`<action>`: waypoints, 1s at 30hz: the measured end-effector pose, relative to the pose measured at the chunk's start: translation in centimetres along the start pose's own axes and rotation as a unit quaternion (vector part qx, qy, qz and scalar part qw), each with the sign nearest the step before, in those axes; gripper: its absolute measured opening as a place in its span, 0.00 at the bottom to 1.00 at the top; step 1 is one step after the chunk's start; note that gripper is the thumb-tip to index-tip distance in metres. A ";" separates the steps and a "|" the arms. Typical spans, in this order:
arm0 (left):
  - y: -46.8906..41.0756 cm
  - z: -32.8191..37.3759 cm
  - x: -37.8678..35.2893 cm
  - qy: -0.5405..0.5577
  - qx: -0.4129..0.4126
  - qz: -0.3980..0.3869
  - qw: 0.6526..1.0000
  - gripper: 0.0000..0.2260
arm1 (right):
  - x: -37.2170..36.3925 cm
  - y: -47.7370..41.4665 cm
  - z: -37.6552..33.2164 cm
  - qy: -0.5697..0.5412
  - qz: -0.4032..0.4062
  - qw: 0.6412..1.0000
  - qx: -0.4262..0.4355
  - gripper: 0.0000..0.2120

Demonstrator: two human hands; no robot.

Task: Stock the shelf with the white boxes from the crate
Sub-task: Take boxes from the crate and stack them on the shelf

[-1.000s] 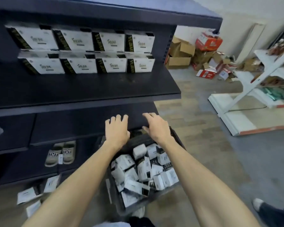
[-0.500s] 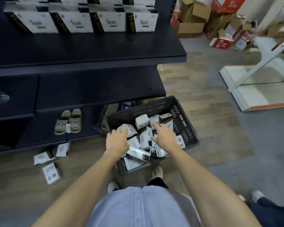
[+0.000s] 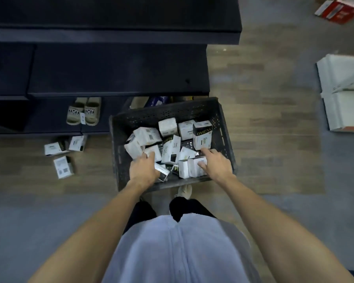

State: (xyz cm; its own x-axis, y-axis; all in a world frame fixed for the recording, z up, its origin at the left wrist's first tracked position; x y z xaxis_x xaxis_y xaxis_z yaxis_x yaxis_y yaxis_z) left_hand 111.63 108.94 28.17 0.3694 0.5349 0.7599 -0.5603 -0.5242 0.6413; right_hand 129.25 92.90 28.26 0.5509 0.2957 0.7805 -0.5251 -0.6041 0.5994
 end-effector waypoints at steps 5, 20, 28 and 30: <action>-1.4 0.8 -2.4 0.028 0.017 -0.018 0.999 0.21 | -2.3 -2.1 1.1 0.014 -0.052 0.998 0.017 0.25; -5.8 -2.8 -9.6 0.084 0.055 -0.107 0.989 0.24 | -11.3 -9.8 3.4 0.040 -0.189 0.980 0.038 0.26; -5.8 -4.2 -8.6 0.099 0.052 -0.087 0.990 0.23 | -13.9 -10.6 0.4 0.287 -0.275 0.908 0.133 0.23; -5.9 -4.4 -8.3 0.111 0.050 -0.083 0.989 0.24 | -13.2 -10.7 0.0 0.304 -0.245 0.912 0.126 0.21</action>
State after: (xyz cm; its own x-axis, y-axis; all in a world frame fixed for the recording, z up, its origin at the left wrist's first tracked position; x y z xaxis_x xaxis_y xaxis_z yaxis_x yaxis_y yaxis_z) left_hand 108.62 110.50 17.54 0.2716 0.7457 0.6084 -0.4254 -0.4740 0.7710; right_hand 127.56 95.49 11.51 0.1775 0.8854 0.4297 -0.1052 -0.4171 0.9028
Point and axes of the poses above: each hand's wrist, its own y-axis away from the middle knuckle, its own x-axis out of the back of the hand, z = x × y, the point moved 10 cm from there along -y, towards the middle knuckle, and after that the axes turned 4 degrees about -z, right-handed, at the moved point
